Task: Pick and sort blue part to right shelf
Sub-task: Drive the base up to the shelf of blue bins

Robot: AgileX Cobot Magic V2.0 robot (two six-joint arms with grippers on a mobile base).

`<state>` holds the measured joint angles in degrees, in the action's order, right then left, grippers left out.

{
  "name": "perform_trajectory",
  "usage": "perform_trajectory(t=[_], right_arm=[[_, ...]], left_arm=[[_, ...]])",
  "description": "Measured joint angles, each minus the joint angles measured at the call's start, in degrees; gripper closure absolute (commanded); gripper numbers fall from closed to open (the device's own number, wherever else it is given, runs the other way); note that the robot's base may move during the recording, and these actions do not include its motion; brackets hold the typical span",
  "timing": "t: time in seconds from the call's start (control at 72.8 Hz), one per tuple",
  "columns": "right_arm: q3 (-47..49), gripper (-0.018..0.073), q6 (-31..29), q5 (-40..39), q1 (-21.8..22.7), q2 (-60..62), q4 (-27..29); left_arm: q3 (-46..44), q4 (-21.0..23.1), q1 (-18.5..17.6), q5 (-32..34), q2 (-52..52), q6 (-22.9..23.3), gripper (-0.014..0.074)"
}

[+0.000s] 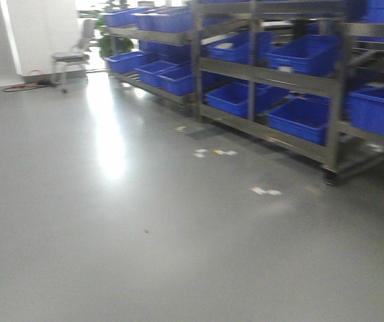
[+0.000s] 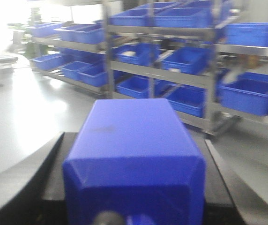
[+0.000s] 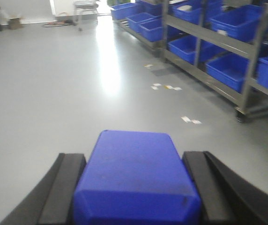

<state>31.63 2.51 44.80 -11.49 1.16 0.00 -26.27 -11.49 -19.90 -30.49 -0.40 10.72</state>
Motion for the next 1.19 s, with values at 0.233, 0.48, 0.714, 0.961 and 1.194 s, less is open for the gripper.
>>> perform_trajectory(t=[0.233, 0.48, 0.714, 0.961, 1.194], right_arm=[[0.0, 0.0344, 0.0, 0.0, 0.0, 0.0, 0.0], [0.0, 0.0344, 0.0, 0.0, 0.0, 0.0, 0.0], [0.0, 0.0344, 0.0, 0.0, 0.0, 0.0, 0.0], [0.0, 0.0344, 0.0, 0.0, 0.0, 0.0, 0.0], [0.0, 0.0344, 0.0, 0.0, 0.0, 0.0, 0.0]], left_arm=[[0.0, 0.0, 0.0, 0.0, 0.0, 0.0, 0.0262], [0.0, 0.0, 0.0, 0.0, 0.0, 0.0, 0.0262], [0.0, 0.0, 0.0, 0.0, 0.0, 0.0, 0.0262], [0.0, 0.0, 0.0, 0.0, 0.0, 0.0, 0.0262], [0.0, 0.0, 0.0, 0.0, 0.0, 0.0, 0.0262]])
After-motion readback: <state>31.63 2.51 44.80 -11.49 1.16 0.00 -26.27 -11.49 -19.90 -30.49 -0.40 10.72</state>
